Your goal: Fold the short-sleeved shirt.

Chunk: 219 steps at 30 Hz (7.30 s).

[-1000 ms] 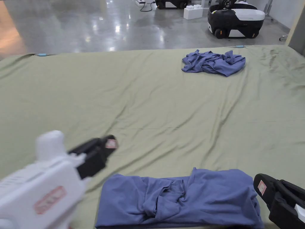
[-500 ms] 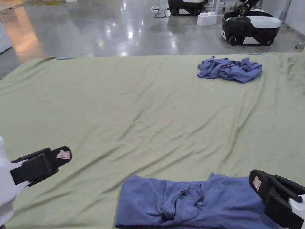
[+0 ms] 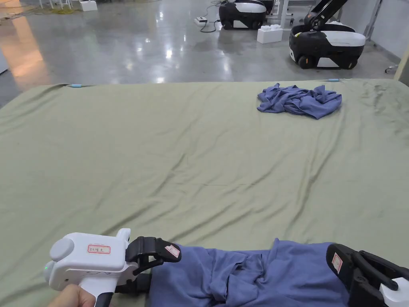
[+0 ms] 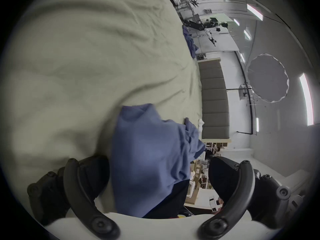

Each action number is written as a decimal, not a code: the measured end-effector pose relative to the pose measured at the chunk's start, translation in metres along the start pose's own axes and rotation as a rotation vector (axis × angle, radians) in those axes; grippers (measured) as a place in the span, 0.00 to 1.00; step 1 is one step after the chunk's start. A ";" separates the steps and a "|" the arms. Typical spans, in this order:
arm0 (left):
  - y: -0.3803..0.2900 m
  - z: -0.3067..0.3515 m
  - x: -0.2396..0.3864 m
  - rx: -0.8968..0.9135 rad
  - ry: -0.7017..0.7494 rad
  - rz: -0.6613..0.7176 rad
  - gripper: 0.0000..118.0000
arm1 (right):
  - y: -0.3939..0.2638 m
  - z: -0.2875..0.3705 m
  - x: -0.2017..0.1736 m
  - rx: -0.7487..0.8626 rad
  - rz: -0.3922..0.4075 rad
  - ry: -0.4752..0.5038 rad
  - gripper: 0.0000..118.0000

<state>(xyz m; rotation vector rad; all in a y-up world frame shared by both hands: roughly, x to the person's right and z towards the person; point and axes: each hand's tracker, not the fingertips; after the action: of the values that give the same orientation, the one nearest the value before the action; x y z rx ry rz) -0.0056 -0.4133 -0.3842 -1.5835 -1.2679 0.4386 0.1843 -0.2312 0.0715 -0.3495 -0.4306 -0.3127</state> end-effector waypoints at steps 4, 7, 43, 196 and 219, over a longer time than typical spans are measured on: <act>0.008 -0.016 0.000 -0.022 -0.113 0.015 0.72 | -0.002 0.001 0.002 -0.009 -0.009 -0.004 0.02; 0.014 -0.020 -0.013 0.003 -0.106 0.052 0.09 | -0.002 0.003 0.001 -0.013 0.003 -0.014 0.02; 0.007 -0.088 0.114 -0.188 0.361 -0.316 0.65 | -0.006 0.001 0.008 -0.061 -0.036 -0.010 0.02; -0.175 0.154 0.168 1.143 0.711 -0.863 0.00 | 0.042 -0.006 -0.021 0.225 0.111 -0.184 0.02; -0.159 0.141 0.169 1.104 0.745 -0.846 0.00 | 0.044 -0.019 -0.016 0.190 0.120 -0.258 0.02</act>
<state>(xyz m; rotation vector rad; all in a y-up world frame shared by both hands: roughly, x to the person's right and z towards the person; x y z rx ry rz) -0.1313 -0.2094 -0.2571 -0.1462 -0.7372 -0.0492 0.1932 -0.1960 0.0365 -0.2293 -0.6849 -0.1078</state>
